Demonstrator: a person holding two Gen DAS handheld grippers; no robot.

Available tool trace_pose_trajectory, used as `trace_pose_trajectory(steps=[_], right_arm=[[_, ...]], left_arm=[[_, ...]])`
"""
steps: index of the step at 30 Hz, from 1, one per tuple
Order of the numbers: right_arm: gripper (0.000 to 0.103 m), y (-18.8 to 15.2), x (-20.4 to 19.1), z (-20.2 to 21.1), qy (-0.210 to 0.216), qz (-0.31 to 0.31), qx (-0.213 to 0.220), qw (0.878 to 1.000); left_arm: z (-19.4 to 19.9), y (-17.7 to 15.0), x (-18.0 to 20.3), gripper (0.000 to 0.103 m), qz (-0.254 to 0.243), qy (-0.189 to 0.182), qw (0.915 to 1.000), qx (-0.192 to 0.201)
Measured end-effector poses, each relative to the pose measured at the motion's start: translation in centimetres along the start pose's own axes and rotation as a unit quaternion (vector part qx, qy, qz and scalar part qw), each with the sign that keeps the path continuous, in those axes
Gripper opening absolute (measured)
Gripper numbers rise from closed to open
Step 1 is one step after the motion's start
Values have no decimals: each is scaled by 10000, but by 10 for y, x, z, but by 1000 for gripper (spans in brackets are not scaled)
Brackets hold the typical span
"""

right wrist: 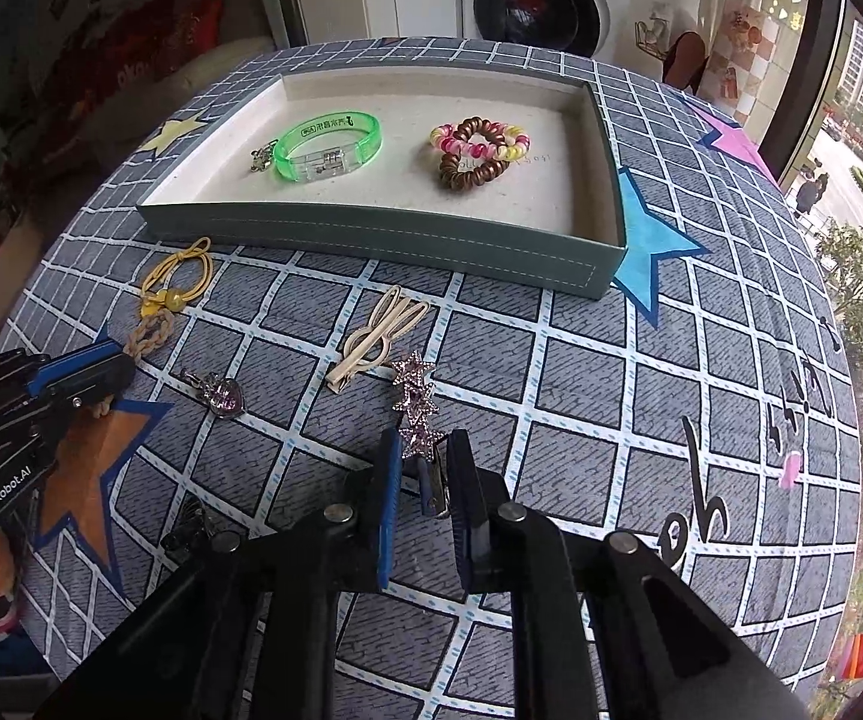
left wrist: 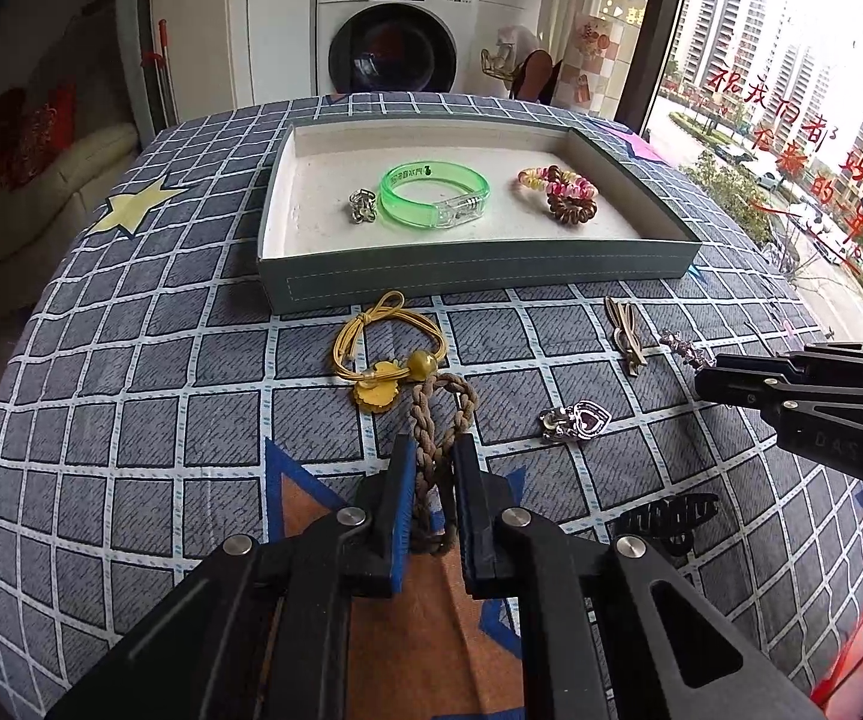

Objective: Organize jewelry
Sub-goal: 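Grasp the braided brown bracelet with the left tool while the right tool grasps the pink star hair clip, then carry the braided bracelet and pink star clip over the tray with both tools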

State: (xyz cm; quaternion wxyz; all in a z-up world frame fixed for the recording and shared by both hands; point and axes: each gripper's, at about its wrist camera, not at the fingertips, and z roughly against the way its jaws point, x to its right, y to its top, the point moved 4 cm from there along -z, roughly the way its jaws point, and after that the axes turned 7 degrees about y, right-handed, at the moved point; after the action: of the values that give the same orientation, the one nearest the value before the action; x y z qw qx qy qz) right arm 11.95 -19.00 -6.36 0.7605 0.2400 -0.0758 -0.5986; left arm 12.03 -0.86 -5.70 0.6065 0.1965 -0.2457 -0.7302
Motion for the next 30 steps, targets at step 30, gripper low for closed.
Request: trace_pose_trajectory(steps=[30], right_arm=[[17, 20, 18, 69, 850, -919, 751, 9893]], left_arm=[[76, 58, -6, 25, -83, -140, 9960, 884]])
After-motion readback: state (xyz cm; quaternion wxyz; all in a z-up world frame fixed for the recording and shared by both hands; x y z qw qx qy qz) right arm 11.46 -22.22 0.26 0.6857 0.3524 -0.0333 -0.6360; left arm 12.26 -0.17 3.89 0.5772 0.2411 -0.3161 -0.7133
